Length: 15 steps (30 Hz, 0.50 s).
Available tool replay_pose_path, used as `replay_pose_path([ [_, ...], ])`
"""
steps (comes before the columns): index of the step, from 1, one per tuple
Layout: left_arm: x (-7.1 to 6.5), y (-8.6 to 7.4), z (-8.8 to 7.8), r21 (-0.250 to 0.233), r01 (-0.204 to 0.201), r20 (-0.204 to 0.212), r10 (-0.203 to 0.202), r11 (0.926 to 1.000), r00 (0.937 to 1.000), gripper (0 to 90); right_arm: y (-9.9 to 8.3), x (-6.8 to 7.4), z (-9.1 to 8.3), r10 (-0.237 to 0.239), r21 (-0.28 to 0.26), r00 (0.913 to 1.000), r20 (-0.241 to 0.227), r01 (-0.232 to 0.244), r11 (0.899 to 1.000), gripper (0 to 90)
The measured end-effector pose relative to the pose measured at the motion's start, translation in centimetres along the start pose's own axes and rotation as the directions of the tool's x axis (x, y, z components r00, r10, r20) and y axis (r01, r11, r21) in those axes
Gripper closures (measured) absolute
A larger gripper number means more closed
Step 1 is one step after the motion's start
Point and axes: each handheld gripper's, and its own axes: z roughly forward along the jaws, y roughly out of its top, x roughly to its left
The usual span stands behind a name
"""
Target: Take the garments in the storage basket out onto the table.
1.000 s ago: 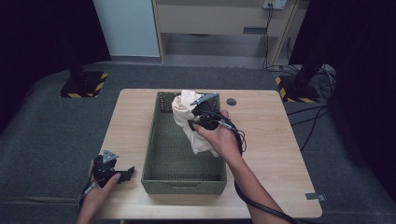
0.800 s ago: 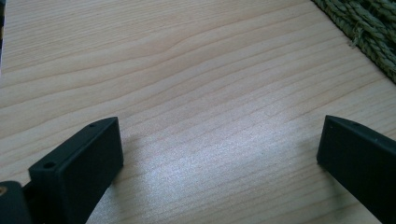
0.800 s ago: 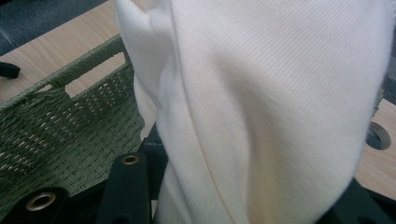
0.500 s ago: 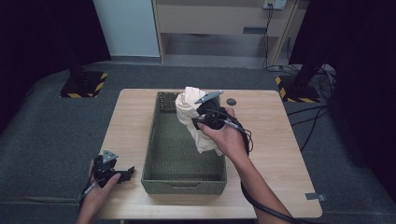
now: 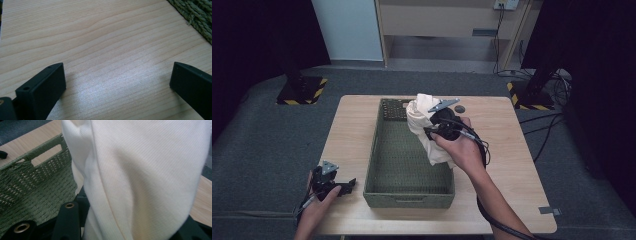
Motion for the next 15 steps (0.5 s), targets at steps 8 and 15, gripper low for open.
replay_pose_path([
  [8,0.0,0.0,0.0,-0.001,0.000,0.000,0.000,1.0000,1.0000,0.0,-0.7,-0.8,-1.0,-0.008,0.006,0.9999,0.015,0.008,1.000,53.7],
  [15,0.0,0.0,0.0,-0.001,0.000,0.000,0.000,1.0000,1.0000,0.0,-1.3,-1.5,-1.8,-0.002,0.007,0.9997,0.024,0.002,1.000,53.7],
])
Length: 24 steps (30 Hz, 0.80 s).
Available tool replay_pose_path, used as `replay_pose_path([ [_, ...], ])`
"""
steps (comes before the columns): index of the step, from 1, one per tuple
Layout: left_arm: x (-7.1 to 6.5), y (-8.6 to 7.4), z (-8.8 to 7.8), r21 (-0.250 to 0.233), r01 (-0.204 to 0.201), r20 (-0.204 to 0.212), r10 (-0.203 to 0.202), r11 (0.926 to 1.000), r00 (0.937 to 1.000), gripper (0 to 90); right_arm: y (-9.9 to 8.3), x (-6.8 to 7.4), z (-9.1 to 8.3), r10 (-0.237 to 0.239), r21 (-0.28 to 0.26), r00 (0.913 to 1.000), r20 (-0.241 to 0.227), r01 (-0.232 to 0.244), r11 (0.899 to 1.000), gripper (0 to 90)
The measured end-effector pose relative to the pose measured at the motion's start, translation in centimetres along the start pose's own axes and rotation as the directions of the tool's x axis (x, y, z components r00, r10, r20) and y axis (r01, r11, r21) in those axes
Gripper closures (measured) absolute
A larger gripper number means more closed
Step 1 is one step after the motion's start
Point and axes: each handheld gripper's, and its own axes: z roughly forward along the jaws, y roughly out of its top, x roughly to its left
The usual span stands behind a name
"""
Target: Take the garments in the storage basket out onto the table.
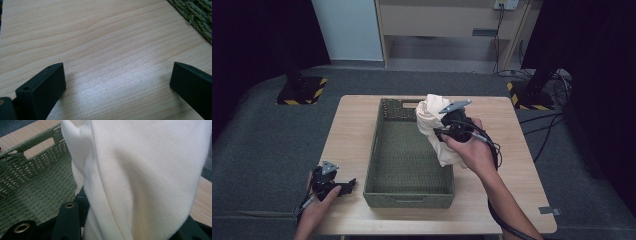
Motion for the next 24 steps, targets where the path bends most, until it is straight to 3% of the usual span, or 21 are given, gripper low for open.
replay_pose_path([
  [24,0.0,0.0,0.0,0.000,0.000,0.000,0.000,1.0000,1.0000,0.0,-1.9,-2.1,-1.8,0.018,-0.016,0.9997,0.017,-0.018,1.000,53.7],
])
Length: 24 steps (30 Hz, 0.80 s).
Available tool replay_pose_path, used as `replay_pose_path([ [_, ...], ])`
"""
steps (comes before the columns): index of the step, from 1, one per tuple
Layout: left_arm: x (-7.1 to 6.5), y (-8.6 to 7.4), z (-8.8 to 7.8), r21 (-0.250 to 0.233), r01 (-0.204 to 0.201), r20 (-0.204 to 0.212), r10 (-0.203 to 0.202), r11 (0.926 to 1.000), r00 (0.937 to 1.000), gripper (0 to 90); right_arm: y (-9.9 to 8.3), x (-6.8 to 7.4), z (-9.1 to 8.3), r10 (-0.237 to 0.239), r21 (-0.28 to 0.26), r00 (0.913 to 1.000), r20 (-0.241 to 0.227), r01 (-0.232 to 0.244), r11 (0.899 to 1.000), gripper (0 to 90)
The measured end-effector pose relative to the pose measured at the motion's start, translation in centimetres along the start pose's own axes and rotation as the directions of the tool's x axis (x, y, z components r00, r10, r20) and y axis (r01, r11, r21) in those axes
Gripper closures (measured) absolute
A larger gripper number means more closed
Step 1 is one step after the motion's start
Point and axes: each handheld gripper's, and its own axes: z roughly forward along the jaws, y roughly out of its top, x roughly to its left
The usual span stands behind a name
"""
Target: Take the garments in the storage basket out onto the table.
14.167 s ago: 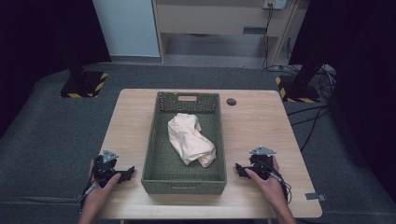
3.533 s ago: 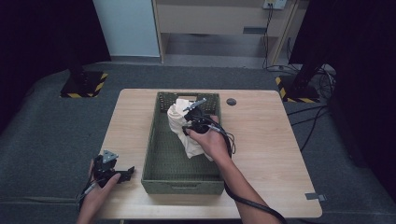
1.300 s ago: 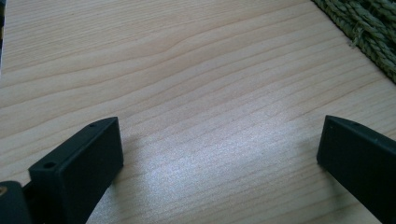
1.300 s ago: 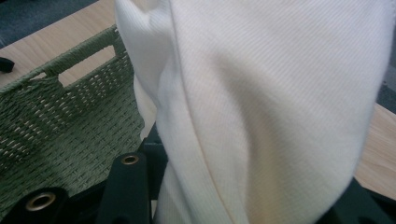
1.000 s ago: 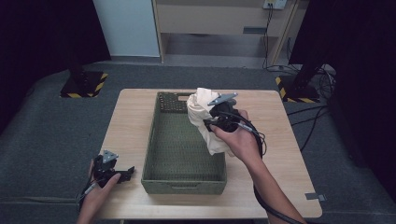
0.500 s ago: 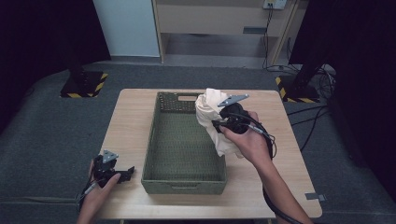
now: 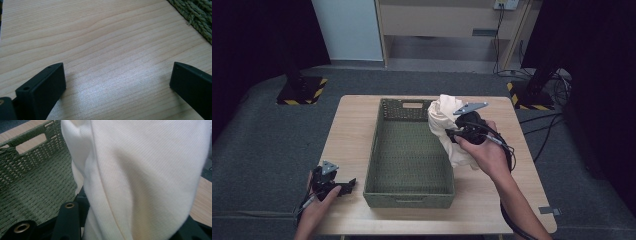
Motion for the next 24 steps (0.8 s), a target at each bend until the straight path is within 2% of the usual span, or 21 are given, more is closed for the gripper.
replay_pose_path([
  [9,0.0,0.0,0.0,0.000,0.000,0.000,0.000,1.0000,1.0000,0.0,-0.9,-0.9,-0.2,0.015,0.007,0.9998,0.009,-0.015,1.000,53.7],
  [12,0.0,0.0,0.0,0.000,0.000,0.000,0.000,1.0000,1.0000,0.0,-1.2,-1.1,-0.3,0.018,0.005,0.9998,0.000,-0.018,1.000,53.7],
  [24,0.0,0.0,0.0,0.000,0.000,0.000,0.000,1.0000,1.0000,0.0,-2.3,-2.3,-0.7,0.042,0.011,0.9989,0.020,-0.042,0.999,53.7],
])
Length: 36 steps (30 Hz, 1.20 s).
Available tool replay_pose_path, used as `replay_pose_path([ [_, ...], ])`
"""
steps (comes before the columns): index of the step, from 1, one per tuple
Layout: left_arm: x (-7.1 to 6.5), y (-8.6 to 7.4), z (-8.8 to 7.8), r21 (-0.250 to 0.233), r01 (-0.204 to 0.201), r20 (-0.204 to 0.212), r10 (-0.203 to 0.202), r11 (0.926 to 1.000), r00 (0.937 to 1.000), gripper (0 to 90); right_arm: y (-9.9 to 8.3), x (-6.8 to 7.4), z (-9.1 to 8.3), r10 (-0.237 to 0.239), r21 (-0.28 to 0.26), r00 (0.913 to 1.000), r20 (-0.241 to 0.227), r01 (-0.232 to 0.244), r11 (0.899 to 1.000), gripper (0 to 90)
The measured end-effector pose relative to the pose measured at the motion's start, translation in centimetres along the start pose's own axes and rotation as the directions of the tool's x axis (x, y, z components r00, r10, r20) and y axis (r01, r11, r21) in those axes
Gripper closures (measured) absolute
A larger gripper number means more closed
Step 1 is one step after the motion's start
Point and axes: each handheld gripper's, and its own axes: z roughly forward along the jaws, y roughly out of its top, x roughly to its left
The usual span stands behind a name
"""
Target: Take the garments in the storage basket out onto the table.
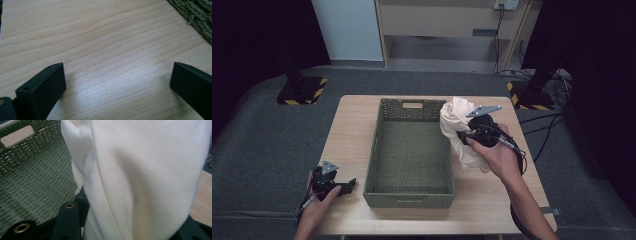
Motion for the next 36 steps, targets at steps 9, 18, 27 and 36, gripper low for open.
replay_pose_path([
  [9,0.0,0.0,0.0,0.000,0.000,0.000,0.000,1.0000,1.0000,0.0,-0.6,-0.8,0.0,0.018,0.006,0.9998,0.013,-0.018,1.000,53.7],
  [18,0.0,0.0,0.0,0.000,0.000,0.000,0.000,1.0000,1.0000,0.0,-1.1,-1.8,0.0,0.041,0.009,0.9988,0.028,-0.041,0.999,53.7],
  [27,0.0,0.0,0.0,0.000,0.000,0.000,0.000,1.0000,1.0000,0.0,-1.3,-2.8,0.5,0.067,0.014,0.9966,0.046,-0.068,0.998,53.7],
  [36,0.0,0.0,0.0,0.000,0.000,0.000,0.000,1.0000,1.0000,0.0,-1.3,-5.5,3.5,0.132,0.030,0.9875,0.086,-0.135,0.990,53.7],
])
